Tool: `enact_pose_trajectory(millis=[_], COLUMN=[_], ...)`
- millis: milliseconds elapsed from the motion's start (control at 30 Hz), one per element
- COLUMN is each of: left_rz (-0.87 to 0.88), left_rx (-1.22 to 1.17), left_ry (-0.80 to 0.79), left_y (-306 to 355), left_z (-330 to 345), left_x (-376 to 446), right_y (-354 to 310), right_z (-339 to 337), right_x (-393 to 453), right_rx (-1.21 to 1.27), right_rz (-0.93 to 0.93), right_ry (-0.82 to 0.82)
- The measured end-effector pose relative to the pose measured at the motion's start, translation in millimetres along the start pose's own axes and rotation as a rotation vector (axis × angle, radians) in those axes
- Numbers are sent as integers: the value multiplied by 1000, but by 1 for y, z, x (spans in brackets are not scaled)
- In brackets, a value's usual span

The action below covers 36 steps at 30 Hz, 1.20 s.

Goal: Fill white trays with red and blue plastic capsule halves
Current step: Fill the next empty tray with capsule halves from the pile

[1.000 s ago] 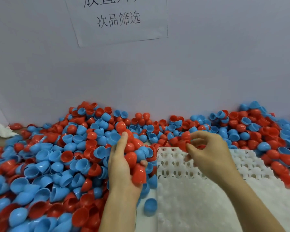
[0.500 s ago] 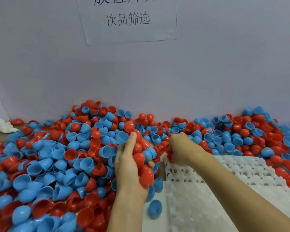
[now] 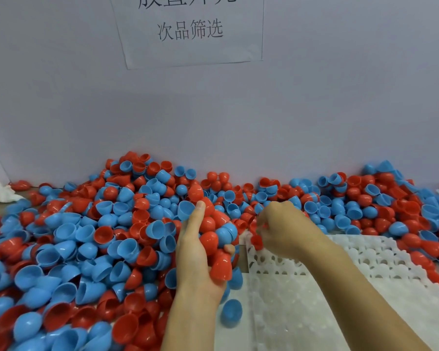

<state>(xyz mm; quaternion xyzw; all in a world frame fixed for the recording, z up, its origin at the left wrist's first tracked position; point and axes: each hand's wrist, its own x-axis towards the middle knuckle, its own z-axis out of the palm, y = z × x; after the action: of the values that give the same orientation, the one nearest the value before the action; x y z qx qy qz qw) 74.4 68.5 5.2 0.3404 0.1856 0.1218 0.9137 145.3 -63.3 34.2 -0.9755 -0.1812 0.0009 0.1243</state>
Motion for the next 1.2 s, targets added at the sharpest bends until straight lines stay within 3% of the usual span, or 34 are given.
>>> enact_pose_trajectory(millis=[100, 267, 500, 600, 733, 833, 1000, 1133, 1200], left_rz=[-16, -40, -19, -15, -31, -67, -82, -99, -84], left_rx=[-9, -37, -106, -104, -104, -127, -199, -192, -211], left_ry=[-6, -21, -15, -35, -43, -67, -31, -21, -1], left_y=[0, -1, 0, -3, -5, -9, -7, -2, -1], left_z=[2, 4, 5, 8, 14, 19, 16, 11, 10], left_x=[-3, -7, -9, -10, -12, -15, -12, -10, -9], right_y=[1, -10, -23, -23, -22, -26, -34, -28, -22], right_z=[-10, -5, 10, 14, 17, 23, 24, 20, 17], right_x=[-32, -72, -64, -62, -60, -60, -60, -61, -61], right_rx=[308, 680, 646, 823, 1034, 921, 591, 444, 467], right_rz=[-94, -307, -494, -417, -219, -190, -304, -525, -503], right_ry=[53, -191, 227, 312, 300, 439, 675, 599, 491])
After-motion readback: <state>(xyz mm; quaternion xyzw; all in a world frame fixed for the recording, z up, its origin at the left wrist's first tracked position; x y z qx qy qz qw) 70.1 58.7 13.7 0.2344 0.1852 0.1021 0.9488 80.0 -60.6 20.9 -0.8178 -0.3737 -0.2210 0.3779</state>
